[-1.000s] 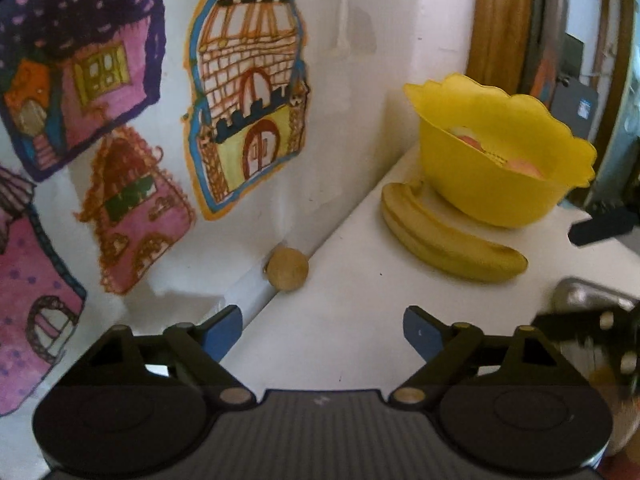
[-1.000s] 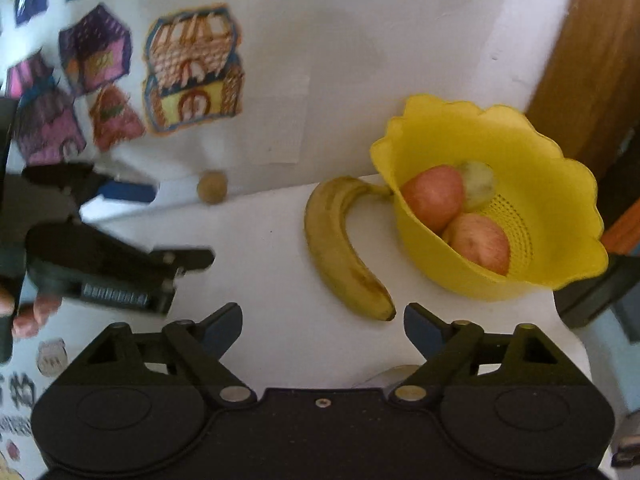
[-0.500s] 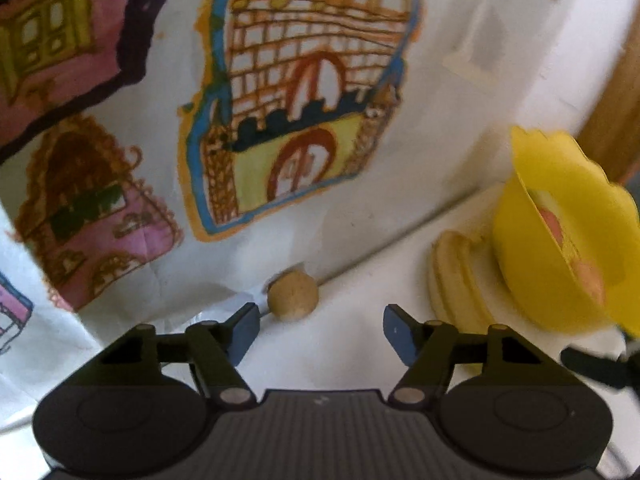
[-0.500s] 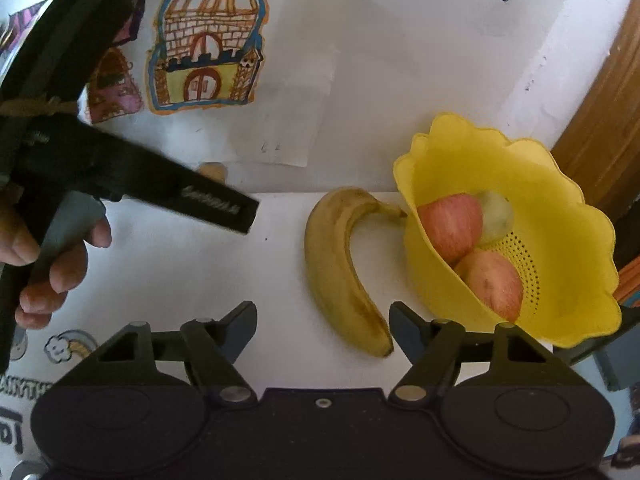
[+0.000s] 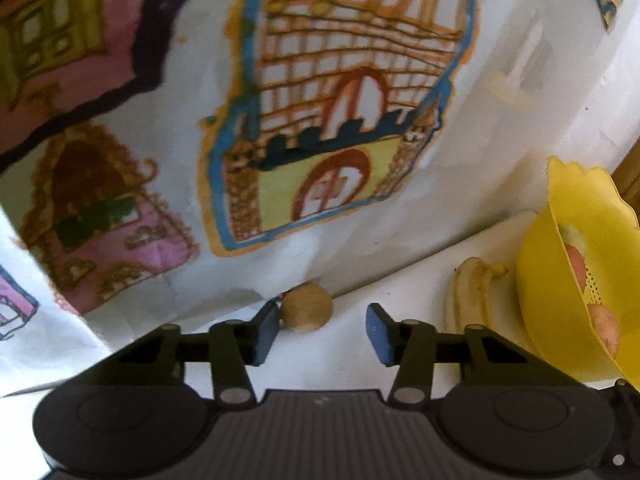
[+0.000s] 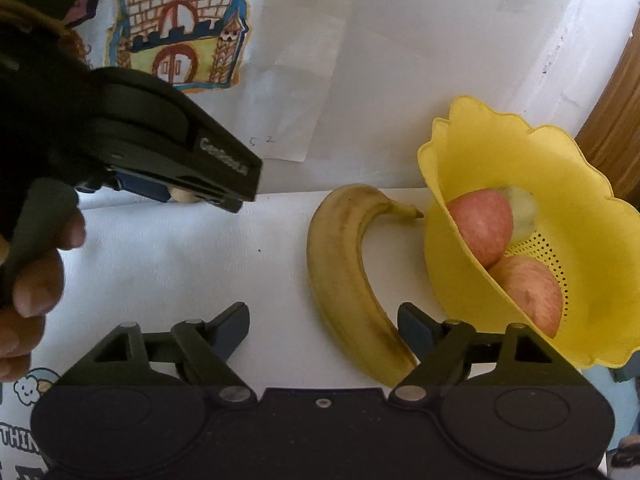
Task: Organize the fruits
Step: 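Close the left gripper on the small brown kiwi while the right grasps the banana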
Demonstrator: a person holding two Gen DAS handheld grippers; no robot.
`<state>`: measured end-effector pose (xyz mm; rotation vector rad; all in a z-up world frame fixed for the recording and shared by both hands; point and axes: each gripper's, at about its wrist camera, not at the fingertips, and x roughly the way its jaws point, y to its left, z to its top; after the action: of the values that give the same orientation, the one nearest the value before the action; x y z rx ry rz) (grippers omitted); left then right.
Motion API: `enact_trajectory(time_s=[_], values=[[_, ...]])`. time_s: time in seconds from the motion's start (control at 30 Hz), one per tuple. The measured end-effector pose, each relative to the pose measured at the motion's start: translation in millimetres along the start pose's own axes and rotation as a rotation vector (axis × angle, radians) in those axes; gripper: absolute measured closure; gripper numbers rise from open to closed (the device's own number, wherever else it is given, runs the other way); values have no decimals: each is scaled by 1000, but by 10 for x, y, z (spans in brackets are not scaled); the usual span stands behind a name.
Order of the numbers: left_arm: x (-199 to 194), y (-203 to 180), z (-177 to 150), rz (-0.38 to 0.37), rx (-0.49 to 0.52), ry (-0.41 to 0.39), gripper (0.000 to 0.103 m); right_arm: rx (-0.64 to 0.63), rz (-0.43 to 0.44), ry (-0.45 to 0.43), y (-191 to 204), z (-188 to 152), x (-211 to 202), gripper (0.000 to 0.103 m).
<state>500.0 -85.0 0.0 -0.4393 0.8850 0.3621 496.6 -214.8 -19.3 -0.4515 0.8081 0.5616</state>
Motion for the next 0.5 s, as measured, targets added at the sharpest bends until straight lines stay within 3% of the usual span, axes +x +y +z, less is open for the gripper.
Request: enact_trajectory(time_s=[0.17,0.3,0.5], values=[[-16,115,-21,-21,-57,-17,62,-24,11,-8,47,9,40,14],[-17,208,-28,-35,-107,-22,71,-5,17,-4,35,35,61,16],[-14,234,-76,-45,-91,-25,73,-1,-30,-6,7,24,32,38]])
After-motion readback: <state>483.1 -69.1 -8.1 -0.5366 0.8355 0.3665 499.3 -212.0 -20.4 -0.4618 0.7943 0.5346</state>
